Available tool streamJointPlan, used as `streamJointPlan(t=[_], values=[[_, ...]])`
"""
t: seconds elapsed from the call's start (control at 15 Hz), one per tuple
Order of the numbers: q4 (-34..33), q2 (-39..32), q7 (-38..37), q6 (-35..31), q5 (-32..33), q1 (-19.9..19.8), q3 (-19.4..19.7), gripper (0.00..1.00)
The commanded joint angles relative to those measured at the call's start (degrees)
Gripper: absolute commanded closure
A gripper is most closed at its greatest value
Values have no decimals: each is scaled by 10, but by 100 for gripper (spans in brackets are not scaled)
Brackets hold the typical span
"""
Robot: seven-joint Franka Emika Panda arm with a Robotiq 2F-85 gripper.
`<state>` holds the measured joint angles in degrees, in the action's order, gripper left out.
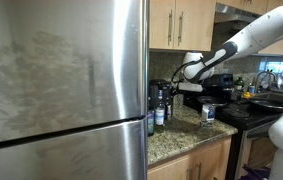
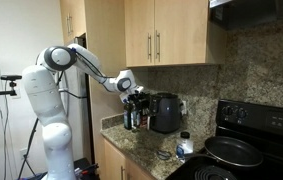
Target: Open the air fryer
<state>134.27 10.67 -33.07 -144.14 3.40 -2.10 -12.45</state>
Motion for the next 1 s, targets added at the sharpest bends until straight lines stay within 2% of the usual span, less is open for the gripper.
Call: streamJointPlan(t=[0.0, 0.27, 0.53, 0.67, 0.8, 0.87, 0.93], values=[[-21, -51, -35, 2, 76, -6, 7, 0], [-56, -108, -73, -30, 158, 7, 25, 0], [-108, -168, -87, -53, 166, 30, 52, 0], [-139, -200, -62, -49, 126, 44, 61, 0], [-160, -222, -77, -55, 131, 60, 74, 0], [-128, -189, -69, -49, 132, 63, 80, 0], [-136, -198, -69, -49, 131, 69, 85, 0]])
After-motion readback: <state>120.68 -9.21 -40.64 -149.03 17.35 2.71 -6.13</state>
